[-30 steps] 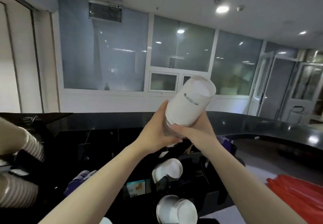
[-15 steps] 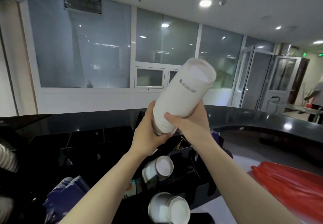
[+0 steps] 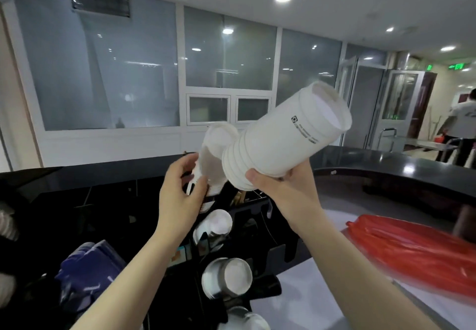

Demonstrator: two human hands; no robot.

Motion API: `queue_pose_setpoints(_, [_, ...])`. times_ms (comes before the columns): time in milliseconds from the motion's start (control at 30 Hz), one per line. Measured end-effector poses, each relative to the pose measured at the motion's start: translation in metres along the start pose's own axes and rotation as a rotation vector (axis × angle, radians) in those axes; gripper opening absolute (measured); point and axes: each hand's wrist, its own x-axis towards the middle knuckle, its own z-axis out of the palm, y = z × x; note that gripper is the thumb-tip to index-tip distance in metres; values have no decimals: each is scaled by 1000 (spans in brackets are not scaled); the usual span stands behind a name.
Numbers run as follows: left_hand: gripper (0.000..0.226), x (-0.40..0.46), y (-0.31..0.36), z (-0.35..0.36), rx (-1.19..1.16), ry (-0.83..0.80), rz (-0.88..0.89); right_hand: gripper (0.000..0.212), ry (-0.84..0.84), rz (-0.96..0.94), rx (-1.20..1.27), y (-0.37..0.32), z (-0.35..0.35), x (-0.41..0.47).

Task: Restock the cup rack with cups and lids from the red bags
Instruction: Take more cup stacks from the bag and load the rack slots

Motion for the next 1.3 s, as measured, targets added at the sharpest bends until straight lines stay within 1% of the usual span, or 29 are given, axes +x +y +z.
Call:
queue_pose_setpoints(33, [25, -8, 10, 1, -118, -25, -48, 78, -20, 17, 1, 4, -3, -8])
queue_pose_setpoints(67, [22, -15, 18, 3, -233, -95, -116, 75, -46, 40, -1, 7, -5, -16])
queue_pose_setpoints(100, [28, -22, 24, 7, -310, -176, -188, 73, -76, 59, -5, 11, -6, -23])
queue_pose_setpoints(167, [40, -33, 29, 14, -364, -309, -314, 68, -135, 85, -11, 16, -9, -33])
queue_pose_setpoints(233, [37, -40, 28, 18, -398, -359, -392, 66, -162, 131, 7, 16, -12, -38])
queue_pose_setpoints(300, [30, -41, 23, 16, -398, -358, -418, 53, -187, 134, 22, 13, -14, -39])
queue_pose_setpoints(367, [24, -40, 13, 10, -337, -331, -422, 40, -162, 103, 32, 12, -15, -39])
queue_pose_setpoints(400, [23, -39, 7, 7, -302, -317, -419, 41, -111, 93, 48, 12, -15, -39])
queue_pose_setpoints(467, [23, -39, -2, 2, -241, -297, -419, 54, -8, 63, 64, 13, -15, -36])
queue_pose_setpoints(533, [21, -40, -9, 0, -200, -294, -430, 65, 13, 3, -7, 16, -13, -34])
queue_pose_setpoints(600, [20, -42, -15, 1, -161, -310, -425, 68, -10, -18, -76, 21, -10, -33])
queue_pose_setpoints(667, [20, -43, -24, 1, -138, -292, -430, 69, -35, -14, -143, 25, -6, -31])
queue_pose_setpoints(733, [28, -43, -33, -3, -109, -233, -470, 70, -58, -6, -218, 32, -3, -28])
queue_pose_setpoints(800, [35, -42, -38, -9, -77, -216, -489, 70, -71, 23, -275, 40, 0, -26])
queue_pose_setpoints(967, [32, -39, -51, -22, -44, -239, -478, 65, -91, 87, -389, 67, 15, -21])
queue_pose_setpoints(1067, [29, -37, -59, -30, -25, -239, -480, 67, -180, 118, -522, 85, 26, -23])
queue_pose_setpoints(1167, [27, -37, -67, -36, 3, -262, -485, 66, -298, 196, -740, 97, 34, -21])
queue_pose_setpoints(1233, [27, -36, -71, -38, 9, -264, -479, 70, -319, 284, -836, 99, 36, -14])
queue_pose_setpoints(1300, [26, -36, -73, -39, 8, -258, -466, 74, -372, 298, -936, 99, 38, -7])
